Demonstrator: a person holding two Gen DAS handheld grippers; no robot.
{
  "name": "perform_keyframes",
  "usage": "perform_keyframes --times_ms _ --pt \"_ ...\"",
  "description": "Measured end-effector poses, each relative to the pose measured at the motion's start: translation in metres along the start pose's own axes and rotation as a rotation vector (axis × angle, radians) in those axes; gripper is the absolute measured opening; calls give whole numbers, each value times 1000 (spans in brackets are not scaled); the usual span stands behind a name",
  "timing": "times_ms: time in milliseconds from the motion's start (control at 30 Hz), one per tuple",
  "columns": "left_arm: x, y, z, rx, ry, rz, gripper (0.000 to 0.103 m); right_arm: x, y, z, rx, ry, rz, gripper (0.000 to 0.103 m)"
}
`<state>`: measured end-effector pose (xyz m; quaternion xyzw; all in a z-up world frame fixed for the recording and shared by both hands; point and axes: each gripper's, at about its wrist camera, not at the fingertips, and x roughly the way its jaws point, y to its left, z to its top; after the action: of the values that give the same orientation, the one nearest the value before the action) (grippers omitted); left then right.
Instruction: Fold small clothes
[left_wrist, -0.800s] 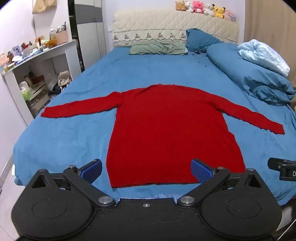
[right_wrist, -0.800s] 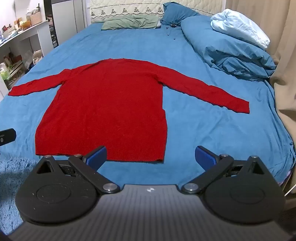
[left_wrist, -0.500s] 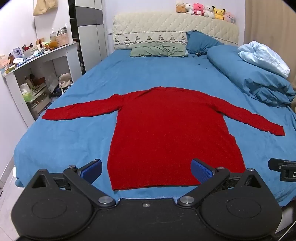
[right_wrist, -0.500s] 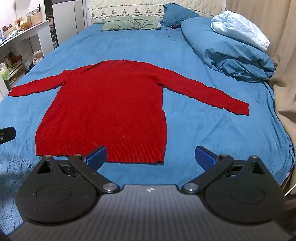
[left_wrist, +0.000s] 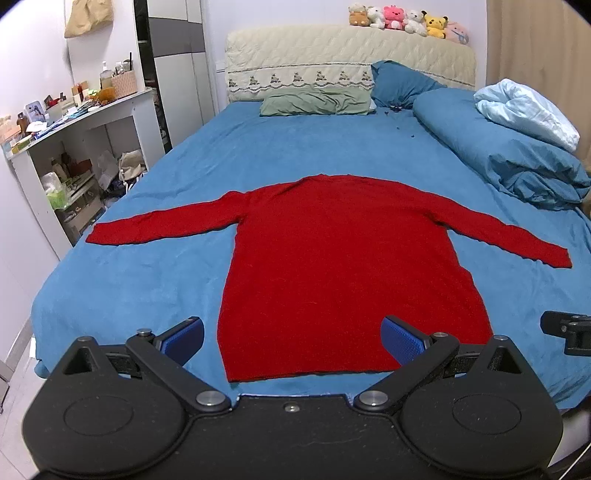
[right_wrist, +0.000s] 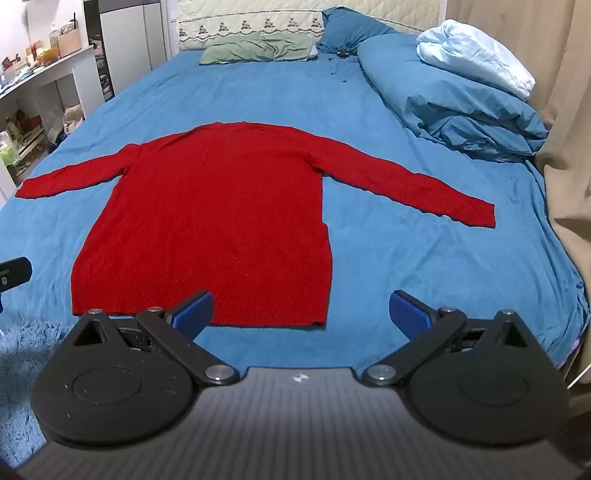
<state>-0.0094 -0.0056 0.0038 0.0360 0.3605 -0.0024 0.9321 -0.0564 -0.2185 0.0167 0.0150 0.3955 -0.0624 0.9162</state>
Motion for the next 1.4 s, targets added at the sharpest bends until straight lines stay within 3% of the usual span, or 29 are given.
perform_keyframes --times_ms 1400 --pt "0 0 1 -3 -10 3 103 -6 3 3 -10 -11 0 103"
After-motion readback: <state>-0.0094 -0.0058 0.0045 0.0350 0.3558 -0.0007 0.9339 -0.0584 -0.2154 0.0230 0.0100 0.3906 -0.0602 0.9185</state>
